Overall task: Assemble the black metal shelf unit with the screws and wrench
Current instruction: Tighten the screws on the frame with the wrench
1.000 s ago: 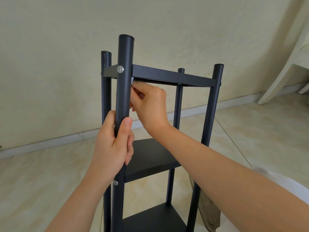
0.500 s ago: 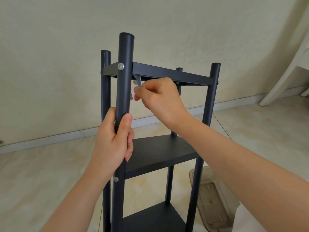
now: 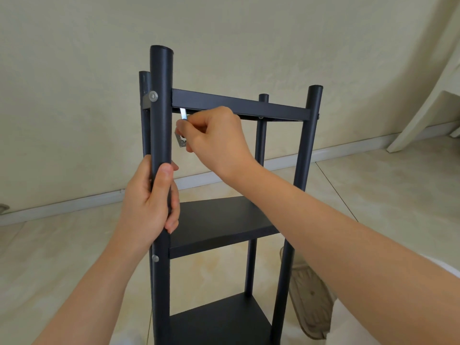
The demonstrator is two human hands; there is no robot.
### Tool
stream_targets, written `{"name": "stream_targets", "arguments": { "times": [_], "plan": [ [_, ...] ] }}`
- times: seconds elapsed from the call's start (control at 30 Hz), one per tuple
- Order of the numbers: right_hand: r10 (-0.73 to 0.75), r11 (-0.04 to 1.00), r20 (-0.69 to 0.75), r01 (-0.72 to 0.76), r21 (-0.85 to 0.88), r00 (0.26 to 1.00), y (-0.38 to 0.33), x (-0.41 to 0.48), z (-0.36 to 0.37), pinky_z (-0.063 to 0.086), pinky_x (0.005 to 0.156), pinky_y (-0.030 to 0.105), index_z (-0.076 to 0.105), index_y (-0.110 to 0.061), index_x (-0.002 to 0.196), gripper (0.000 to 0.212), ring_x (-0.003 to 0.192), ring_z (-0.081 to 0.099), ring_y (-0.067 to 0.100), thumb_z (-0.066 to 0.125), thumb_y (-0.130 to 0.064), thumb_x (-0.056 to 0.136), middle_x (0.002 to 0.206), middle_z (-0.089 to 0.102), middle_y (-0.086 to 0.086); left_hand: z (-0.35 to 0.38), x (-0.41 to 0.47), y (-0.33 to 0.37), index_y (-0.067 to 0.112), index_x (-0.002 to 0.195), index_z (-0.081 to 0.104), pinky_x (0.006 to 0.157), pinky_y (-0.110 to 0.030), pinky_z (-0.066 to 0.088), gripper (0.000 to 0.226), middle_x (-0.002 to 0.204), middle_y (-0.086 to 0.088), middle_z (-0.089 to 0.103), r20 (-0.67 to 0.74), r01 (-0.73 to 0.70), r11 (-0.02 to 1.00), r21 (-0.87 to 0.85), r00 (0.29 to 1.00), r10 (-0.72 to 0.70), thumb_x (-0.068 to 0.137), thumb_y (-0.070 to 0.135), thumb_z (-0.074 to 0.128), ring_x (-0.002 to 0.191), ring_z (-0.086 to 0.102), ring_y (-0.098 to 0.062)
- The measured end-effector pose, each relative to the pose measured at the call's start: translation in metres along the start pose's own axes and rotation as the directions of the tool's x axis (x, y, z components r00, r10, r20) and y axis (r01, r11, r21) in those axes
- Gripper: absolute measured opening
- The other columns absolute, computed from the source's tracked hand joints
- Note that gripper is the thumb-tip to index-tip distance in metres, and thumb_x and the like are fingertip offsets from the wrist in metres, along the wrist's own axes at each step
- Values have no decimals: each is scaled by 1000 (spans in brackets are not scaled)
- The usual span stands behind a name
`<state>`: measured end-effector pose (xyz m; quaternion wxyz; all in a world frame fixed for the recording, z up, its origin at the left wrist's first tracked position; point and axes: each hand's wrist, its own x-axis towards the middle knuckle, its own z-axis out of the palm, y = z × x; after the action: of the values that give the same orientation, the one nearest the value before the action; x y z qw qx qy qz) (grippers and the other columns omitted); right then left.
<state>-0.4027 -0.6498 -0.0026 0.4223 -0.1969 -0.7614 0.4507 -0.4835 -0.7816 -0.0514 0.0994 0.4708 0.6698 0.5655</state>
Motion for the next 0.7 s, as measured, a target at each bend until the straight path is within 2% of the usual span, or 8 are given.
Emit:
{"name": "stream_targets", "arguments": {
  "times": [0.1,0.27,0.4,0.57,0.7],
  "plan": [
    [-41,999,-9,41,2,999,3,-1,9,50,75,37,67,8,67,37,60,62,25,56,-11,97,59,66,15,-3,-1,-2,35,96,54,37,-27,39,28,54,-11,47,3,6,1000,-10,1000,-6,98,58,39,32,36,-23],
    [-91,996,-45,91,12,995,10,-2,24,50,67,26,66,4,67,36,46,53,5,54,-9,99,59,68,8,-8,-1,-5,35,98,54,37,-27,39,27,55,-10,47,-1,3,1000,-7,1000,-3,99,57,38,32,36,-24],
    [-169,984,-146,176,32,975,18,-2,42,49,62,32,65,5,64,36,51,61,22,55,-5,98,57,65,9,-9,-1,-6,35,98,54,37,-27,38,30,53,-10,46,5,8,1000,-22,1000,-8,99,61,39,32,36,-24],
    [-225,971,-256,238,20,940,26,6,58,42,52,19,56,-3,57,38,46,53,13,58,1,95,50,44,-14,-9,1,-7,36,97,54,37,-26,39,37,52,-10,46,14,7,999,-47,1000,-6,95,71,42,30,36,-24],
    [-227,972,-266,237,5,937,31,8,60,42,52,16,58,0,59,36,45,52,14,58,-1,95,51,46,-11,-10,2,-8,36,97,54,37,-27,39,31,52,-10,46,15,3,999,-49,1000,-2,98,63,40,31,37,-24]
  ]
}}
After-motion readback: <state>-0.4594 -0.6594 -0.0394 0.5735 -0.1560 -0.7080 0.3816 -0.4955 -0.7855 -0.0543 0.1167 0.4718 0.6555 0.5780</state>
